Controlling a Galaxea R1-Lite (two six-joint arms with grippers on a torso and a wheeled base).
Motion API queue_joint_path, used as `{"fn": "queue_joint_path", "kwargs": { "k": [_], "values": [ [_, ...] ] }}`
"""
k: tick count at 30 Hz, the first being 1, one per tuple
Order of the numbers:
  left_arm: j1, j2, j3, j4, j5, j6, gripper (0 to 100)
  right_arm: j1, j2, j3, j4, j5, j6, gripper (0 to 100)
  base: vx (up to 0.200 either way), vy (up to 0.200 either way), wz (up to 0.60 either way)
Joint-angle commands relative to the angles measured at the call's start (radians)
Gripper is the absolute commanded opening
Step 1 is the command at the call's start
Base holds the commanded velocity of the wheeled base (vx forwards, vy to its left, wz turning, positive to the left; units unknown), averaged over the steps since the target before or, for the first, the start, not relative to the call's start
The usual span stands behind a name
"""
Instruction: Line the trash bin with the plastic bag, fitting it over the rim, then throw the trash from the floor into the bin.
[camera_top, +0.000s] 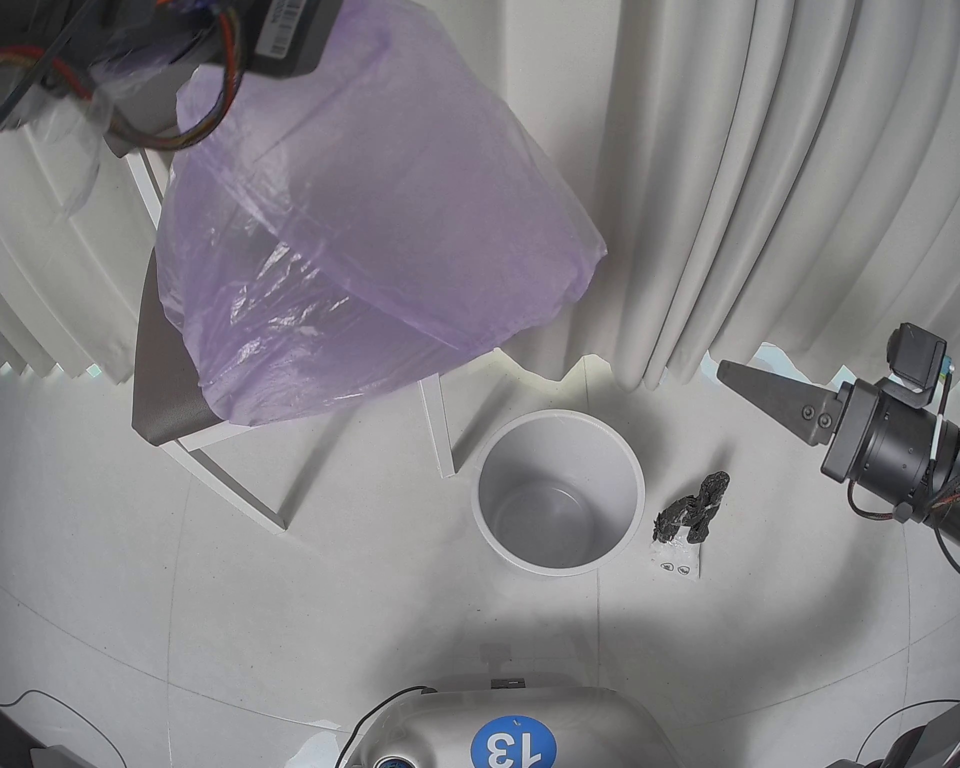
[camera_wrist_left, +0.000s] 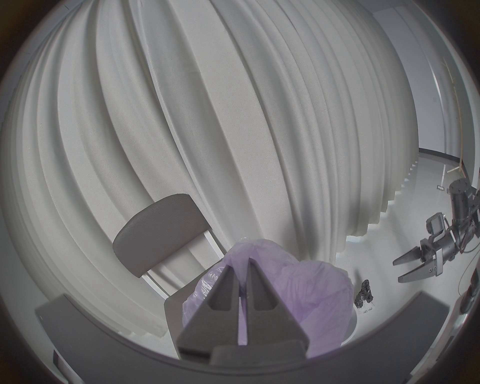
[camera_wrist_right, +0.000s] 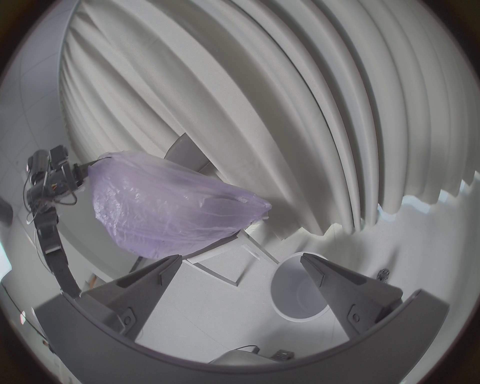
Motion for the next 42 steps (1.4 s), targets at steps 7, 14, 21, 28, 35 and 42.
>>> {"fn": "queue_joint_path", "kwargs": {
  "k": [7, 14, 21, 28, 35, 42],
  "values": [
    [-0.049, 0.076, -0.098, 0.04, -0.003, 0.004, 0, 0.008, 0.089, -0.087, 0.0, 0.003, 0.232, 100, 0.0, 0.0, 0.0],
    [-0.074, 0.098, -0.115, 0.029, -0.016, 0.001, 0, 0.011, 0.086, -0.095, 0.004, 0.008, 0.25, 100, 0.0, 0.0, 0.0],
    [-0.109, 0.127, -0.156, 0.032, -0.034, -0.006, 0, 0.017, 0.111, -0.091, 0.008, 0.041, 0.252, 100, 0.0, 0.0, 0.0],
    [-0.109, 0.125, -0.172, 0.037, -0.046, -0.006, 0, -0.017, 0.17, -0.094, -0.002, 0.046, 0.255, 100, 0.0, 0.0, 0.0],
    [-0.107, 0.124, -0.159, 0.068, -0.083, -0.006, 0, -0.143, 0.169, -0.107, -0.002, 0.164, 0.301, 100, 0.0, 0.0, 0.0],
    [-0.087, 0.16, -0.253, 0.293, -0.082, 0.019, 0, -0.259, 0.146, -0.115, 0.009, 0.265, 0.312, 100, 0.0, 0.0, 0.0]
  ]
}}
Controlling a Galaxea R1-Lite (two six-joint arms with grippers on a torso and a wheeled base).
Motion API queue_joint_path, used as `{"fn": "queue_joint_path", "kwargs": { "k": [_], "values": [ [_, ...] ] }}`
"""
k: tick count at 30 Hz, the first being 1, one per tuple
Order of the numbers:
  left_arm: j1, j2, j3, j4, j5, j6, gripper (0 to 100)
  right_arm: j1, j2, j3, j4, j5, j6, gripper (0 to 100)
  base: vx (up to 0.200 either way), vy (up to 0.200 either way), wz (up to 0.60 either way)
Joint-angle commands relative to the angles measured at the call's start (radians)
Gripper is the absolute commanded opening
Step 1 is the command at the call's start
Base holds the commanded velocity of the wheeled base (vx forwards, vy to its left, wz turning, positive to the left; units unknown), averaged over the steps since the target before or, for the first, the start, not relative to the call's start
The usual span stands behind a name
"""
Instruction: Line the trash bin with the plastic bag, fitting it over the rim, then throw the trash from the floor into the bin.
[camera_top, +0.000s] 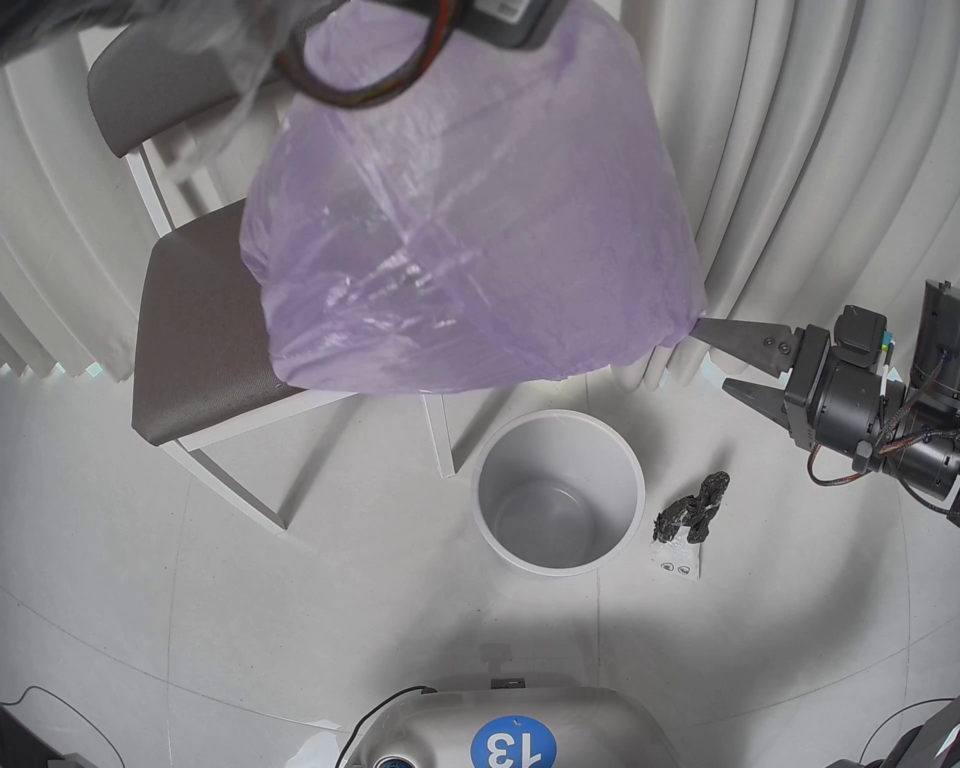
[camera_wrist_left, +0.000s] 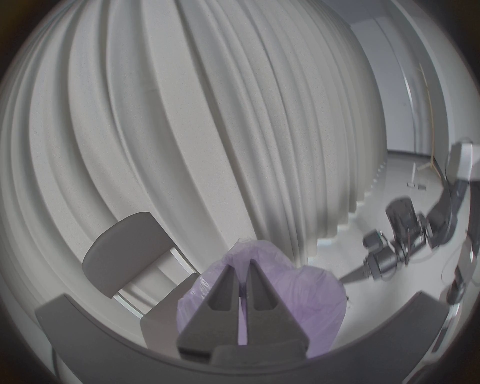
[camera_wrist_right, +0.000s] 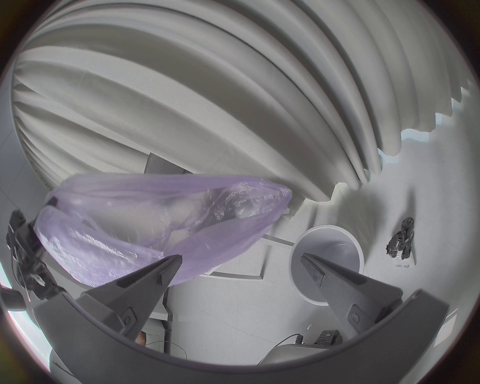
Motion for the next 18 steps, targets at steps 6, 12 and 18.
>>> {"fn": "queue_joint_path", "kwargs": {
  "k": [6, 12, 18],
  "values": [
    [0.002, 0.056, -0.149, 0.161, -0.004, 0.005, 0, -0.102, -0.004, -0.013, 0.005, 0.055, 0.005, 100, 0.0, 0.0, 0.0],
    [-0.014, 0.053, -0.149, 0.158, -0.024, -0.006, 0, -0.095, 0.042, -0.001, 0.011, 0.056, -0.015, 100, 0.0, 0.0, 0.0],
    [-0.033, 0.058, -0.149, 0.153, -0.036, -0.008, 0, -0.095, 0.122, -0.001, 0.005, 0.058, -0.02, 100, 0.0, 0.0, 0.0]
  ]
}}
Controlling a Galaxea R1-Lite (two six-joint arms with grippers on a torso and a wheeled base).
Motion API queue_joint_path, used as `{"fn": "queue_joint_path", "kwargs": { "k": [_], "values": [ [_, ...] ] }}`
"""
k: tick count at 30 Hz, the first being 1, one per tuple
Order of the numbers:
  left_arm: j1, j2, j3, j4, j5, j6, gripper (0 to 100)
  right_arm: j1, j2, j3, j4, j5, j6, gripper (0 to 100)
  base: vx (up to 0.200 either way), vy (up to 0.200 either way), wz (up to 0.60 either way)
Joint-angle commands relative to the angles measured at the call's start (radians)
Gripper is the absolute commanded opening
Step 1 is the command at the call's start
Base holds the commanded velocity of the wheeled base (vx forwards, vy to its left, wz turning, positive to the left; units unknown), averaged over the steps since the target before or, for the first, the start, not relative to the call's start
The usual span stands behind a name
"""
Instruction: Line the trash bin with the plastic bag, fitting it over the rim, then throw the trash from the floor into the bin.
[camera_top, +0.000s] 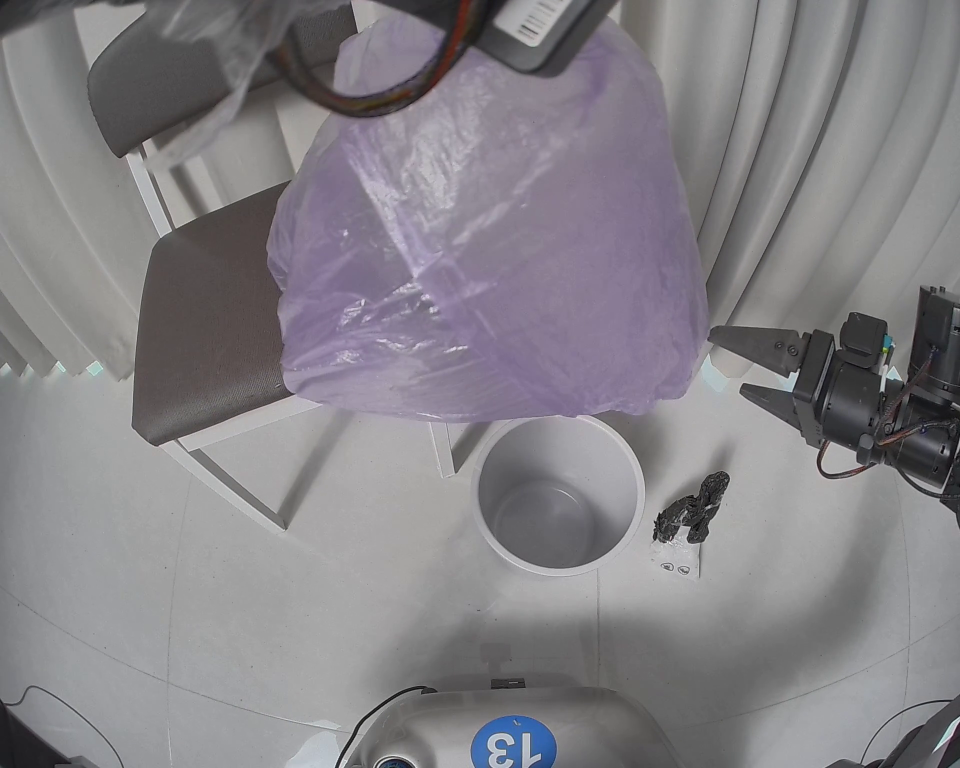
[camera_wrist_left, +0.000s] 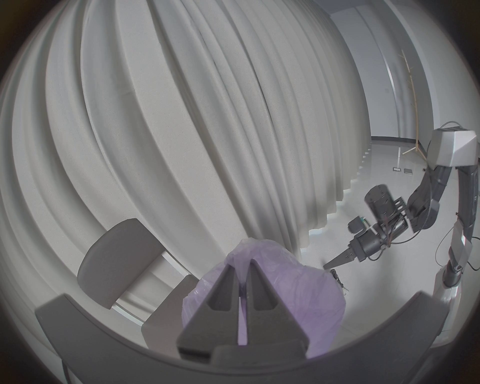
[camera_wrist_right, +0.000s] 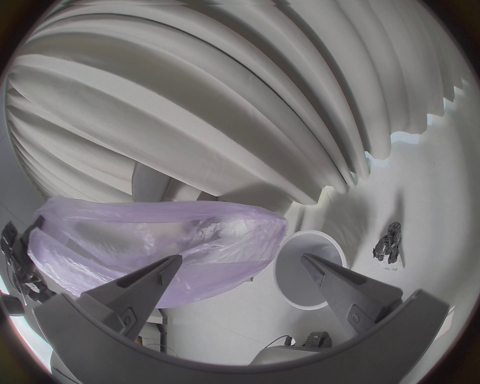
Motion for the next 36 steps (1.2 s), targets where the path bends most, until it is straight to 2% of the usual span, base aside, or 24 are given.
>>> {"fn": "queue_joint_path", "kwargs": {
  "k": [1, 7, 18, 20, 22, 23, 25, 32, 36],
  "values": [
    [-0.01, 0.007, -0.001, -0.004, -0.002, -0.001, 0, 0.001, 0.068, 0.0, -0.006, 0.002, 0.0, 100, 0.0, 0.0, 0.0],
    [-0.01, 0.026, -0.001, -0.057, -0.004, 0.001, 0, 0.003, 0.102, 0.003, -0.006, 0.057, 0.006, 100, 0.0, 0.0, 0.0],
    [-0.041, 0.03, -0.001, -0.066, -0.016, 0.001, 0, 0.024, 0.187, 0.011, -0.043, 0.062, 0.018, 100, 0.0, 0.0, 0.0],
    [-0.057, 0.029, -0.001, -0.068, -0.016, 0.001, 0, 0.035, 0.219, 0.017, -0.106, 0.06, 0.052, 100, 0.0, 0.0, 0.0],
    [-0.058, 0.029, -0.001, -0.068, -0.016, 0.001, 0, 0.035, 0.22, 0.019, -0.109, 0.06, 0.055, 100, 0.0, 0.0, 0.0],
    [-0.06, 0.029, -0.001, -0.068, -0.016, 0.001, 0, 0.036, 0.24, 0.025, -0.167, 0.06, 0.095, 100, 0.0, 0.0, 0.0],
    [-0.061, 0.027, -0.001, -0.068, -0.016, 0.001, 0, 0.035, 0.246, 0.029, -0.207, 0.06, 0.116, 100, 0.0, 0.0, 0.0],
    [-0.072, 0.023, -0.001, -0.068, -0.016, 0.001, 0, 0.024, 0.283, 0.048, -0.325, 0.059, 0.165, 100, 0.0, 0.0, 0.0],
    [-0.078, 0.02, -0.001, -0.068, -0.016, 0.001, 0, 0.021, 0.317, 0.083, -0.446, 0.062, 0.208, 100, 0.0, 0.0, 0.0]
  ]
}}
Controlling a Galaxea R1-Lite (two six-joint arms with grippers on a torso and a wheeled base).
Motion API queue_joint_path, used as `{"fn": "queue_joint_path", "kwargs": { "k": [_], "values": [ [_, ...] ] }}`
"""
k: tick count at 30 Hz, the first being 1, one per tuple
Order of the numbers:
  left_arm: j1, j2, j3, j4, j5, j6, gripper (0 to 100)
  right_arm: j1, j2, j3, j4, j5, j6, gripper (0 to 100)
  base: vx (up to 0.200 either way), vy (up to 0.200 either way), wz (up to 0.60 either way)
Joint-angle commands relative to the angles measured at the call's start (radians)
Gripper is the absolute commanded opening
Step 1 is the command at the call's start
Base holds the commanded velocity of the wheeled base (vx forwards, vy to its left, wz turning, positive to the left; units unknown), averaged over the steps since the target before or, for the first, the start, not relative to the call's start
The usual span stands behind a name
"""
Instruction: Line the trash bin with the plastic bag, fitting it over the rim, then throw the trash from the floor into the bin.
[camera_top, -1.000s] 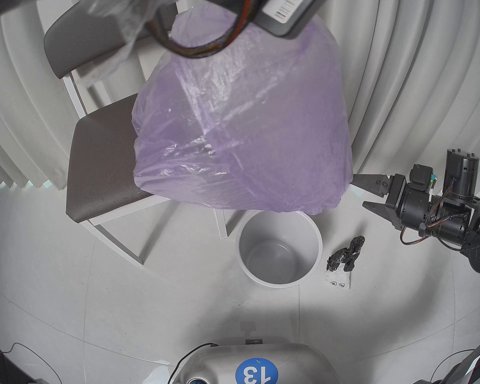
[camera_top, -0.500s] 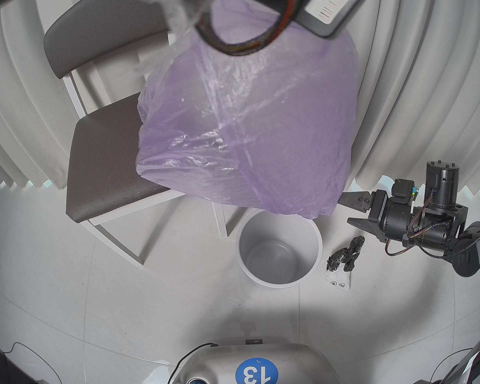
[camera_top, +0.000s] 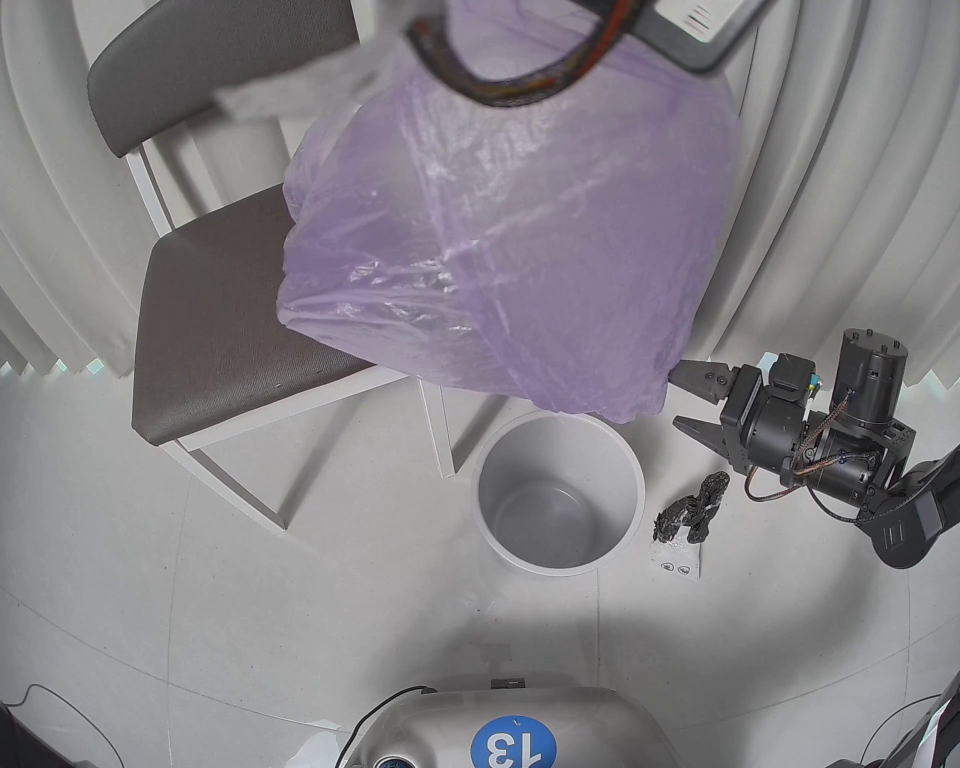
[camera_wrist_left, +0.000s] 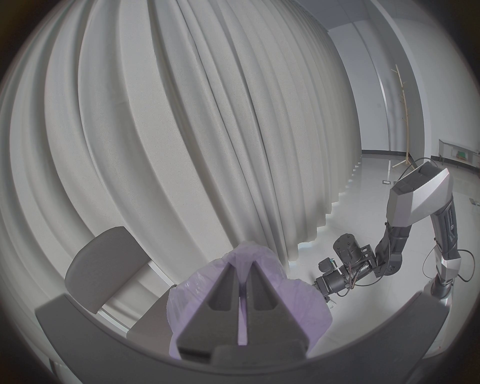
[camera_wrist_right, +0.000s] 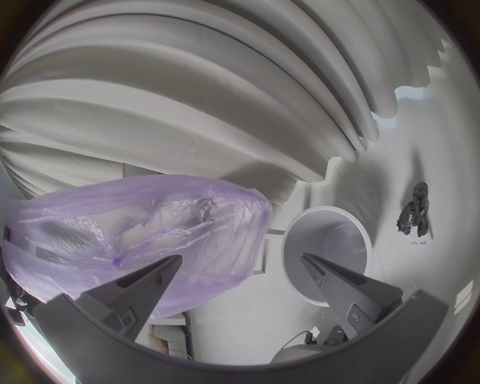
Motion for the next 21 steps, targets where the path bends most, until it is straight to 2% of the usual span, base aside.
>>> {"fn": "queue_joint_path", "kwargs": {
  "k": [1, 3, 5, 7, 8, 9, 21],
  "values": [
    [-0.017, -0.005, 0.0, 0.0, 0.0, 0.0, 0, -0.009, 0.063, 0.046, -0.112, 0.002, 0.029, 100, 0.0, 0.0, 0.0],
    [-0.023, -0.007, 0.0, 0.0, 0.0, 0.0, 0, -0.016, 0.077, 0.063, -0.163, 0.005, 0.035, 100, 0.0, 0.0, 0.0],
    [-0.026, -0.008, 0.0, 0.0, 0.0, 0.0, 0, -0.024, 0.115, 0.091, -0.289, 0.02, 0.067, 100, 0.0, 0.0, 0.0],
    [-0.026, -0.008, 0.0, 0.0, 0.0, 0.0, 0, -0.024, 0.129, 0.1, -0.33, 0.028, 0.081, 100, 0.0, 0.0, 0.0],
    [-0.026, -0.008, 0.0, 0.0, 0.0, 0.0, 0, -0.033, 0.158, 0.121, -0.418, 0.032, 0.101, 100, 0.0, 0.0, 0.0],
    [-0.026, -0.01, 0.0, 0.0, 0.0, 0.0, 0, -0.036, 0.17, 0.13, -0.445, 0.032, 0.101, 100, 0.0, 0.0, 0.0],
    [-0.023, -0.01, 0.0, 0.005, 0.003, 0.0, 0, -0.096, 0.156, 0.134, -0.444, 0.034, 0.069, 100, 0.0, 0.0, 0.0]
  ]
}}
